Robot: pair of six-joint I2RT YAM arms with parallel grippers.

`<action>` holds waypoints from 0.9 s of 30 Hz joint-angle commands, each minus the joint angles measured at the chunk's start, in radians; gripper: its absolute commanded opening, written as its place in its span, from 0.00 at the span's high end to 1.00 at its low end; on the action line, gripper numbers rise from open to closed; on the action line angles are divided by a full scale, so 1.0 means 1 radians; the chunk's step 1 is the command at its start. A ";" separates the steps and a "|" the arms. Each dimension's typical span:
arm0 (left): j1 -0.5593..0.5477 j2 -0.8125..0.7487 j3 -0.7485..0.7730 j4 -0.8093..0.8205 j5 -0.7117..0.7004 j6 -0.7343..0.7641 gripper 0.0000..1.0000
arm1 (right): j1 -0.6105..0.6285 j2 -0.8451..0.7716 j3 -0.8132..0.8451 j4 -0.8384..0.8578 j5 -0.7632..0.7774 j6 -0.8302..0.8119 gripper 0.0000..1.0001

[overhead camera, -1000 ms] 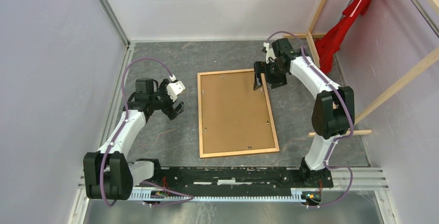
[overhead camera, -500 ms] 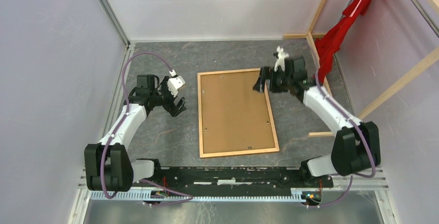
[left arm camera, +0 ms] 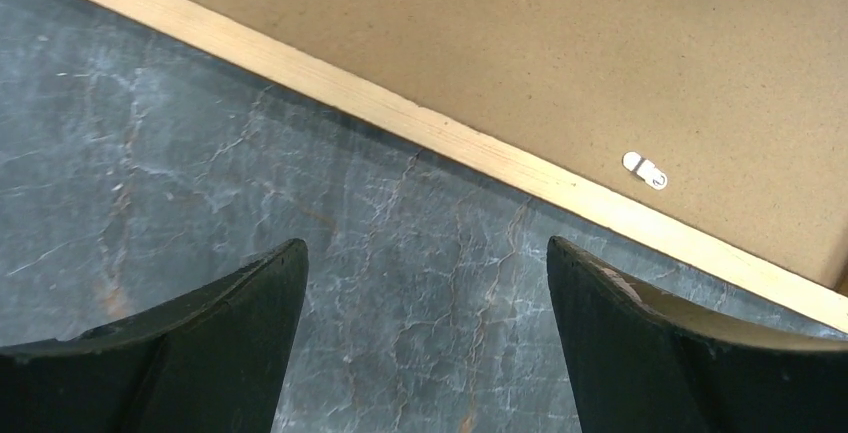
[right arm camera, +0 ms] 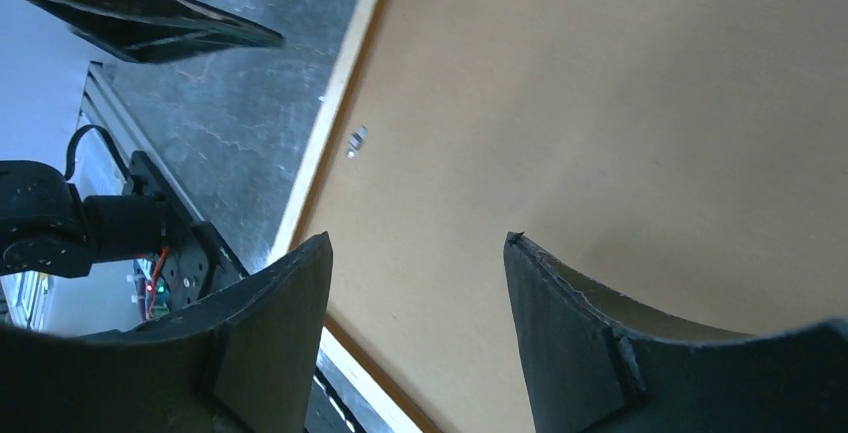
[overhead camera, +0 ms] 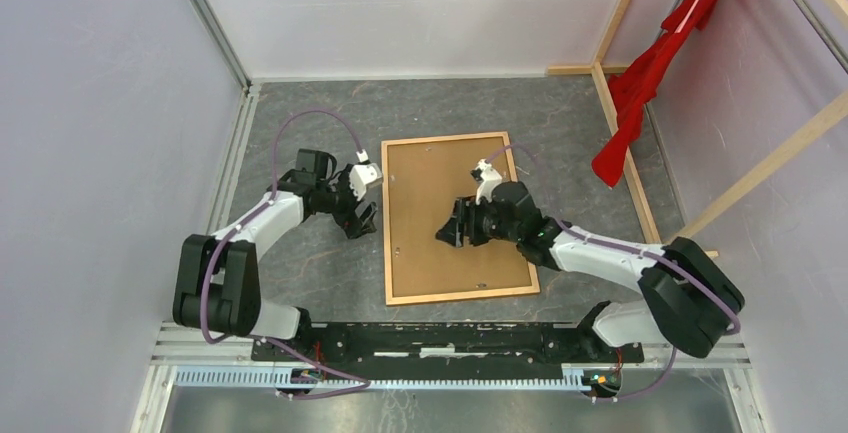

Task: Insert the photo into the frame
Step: Install the photo frame at the center of the board.

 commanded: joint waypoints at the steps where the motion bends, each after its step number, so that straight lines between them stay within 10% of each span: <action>1: -0.026 0.052 0.019 0.055 -0.006 0.006 0.06 | 0.099 0.085 0.034 0.200 0.083 0.070 0.30; 27: -0.042 0.100 0.050 0.037 0.052 0.051 0.12 | 0.248 0.390 0.188 0.293 0.074 0.075 0.33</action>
